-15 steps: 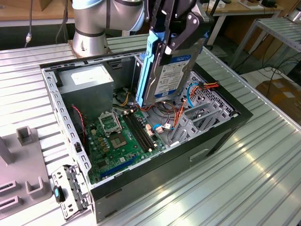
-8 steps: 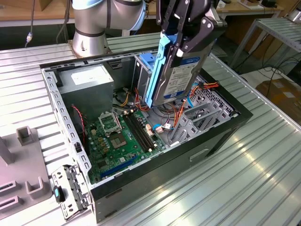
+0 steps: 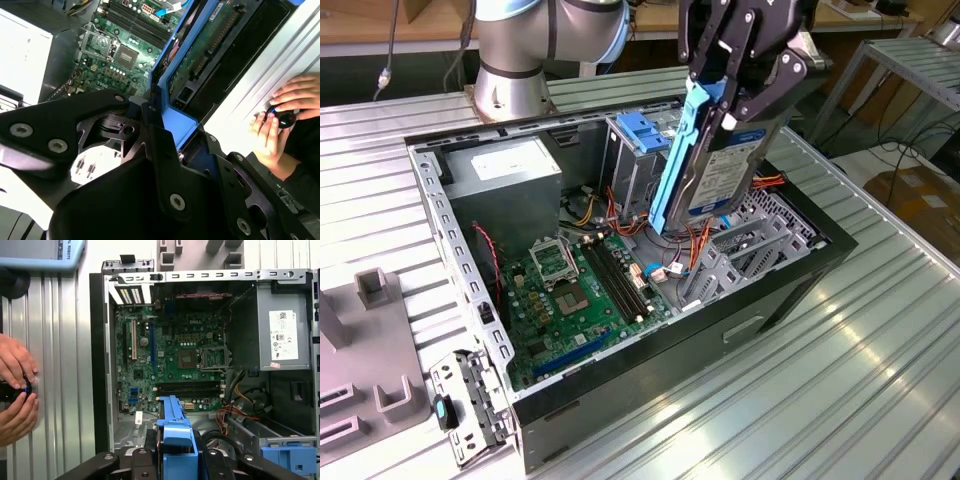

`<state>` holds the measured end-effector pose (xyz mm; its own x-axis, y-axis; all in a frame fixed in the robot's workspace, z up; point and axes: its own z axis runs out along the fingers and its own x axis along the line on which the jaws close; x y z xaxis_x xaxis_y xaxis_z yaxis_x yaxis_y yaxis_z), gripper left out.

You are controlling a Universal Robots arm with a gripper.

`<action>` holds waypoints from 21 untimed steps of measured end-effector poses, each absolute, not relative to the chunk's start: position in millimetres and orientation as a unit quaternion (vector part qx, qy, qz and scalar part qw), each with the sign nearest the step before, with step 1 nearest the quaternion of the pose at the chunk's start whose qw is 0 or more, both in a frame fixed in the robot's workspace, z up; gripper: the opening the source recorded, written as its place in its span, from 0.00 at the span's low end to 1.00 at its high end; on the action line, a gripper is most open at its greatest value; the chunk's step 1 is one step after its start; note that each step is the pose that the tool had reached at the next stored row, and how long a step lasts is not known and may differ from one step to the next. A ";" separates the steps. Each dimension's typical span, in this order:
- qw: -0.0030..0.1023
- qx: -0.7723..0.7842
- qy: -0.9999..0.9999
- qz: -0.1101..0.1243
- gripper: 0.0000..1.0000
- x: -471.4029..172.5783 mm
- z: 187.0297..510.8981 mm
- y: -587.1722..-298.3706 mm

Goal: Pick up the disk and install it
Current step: 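Insert the disk into the insertion slot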

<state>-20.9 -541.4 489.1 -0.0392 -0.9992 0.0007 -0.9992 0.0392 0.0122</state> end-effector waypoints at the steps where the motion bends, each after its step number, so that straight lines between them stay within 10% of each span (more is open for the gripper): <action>1: 0.004 0.693 -0.721 -0.004 0.37 -20.0 488.8 -543.3; 21: 0.006 0.693 -0.721 -0.003 0.37 32.6 481.9 -555.2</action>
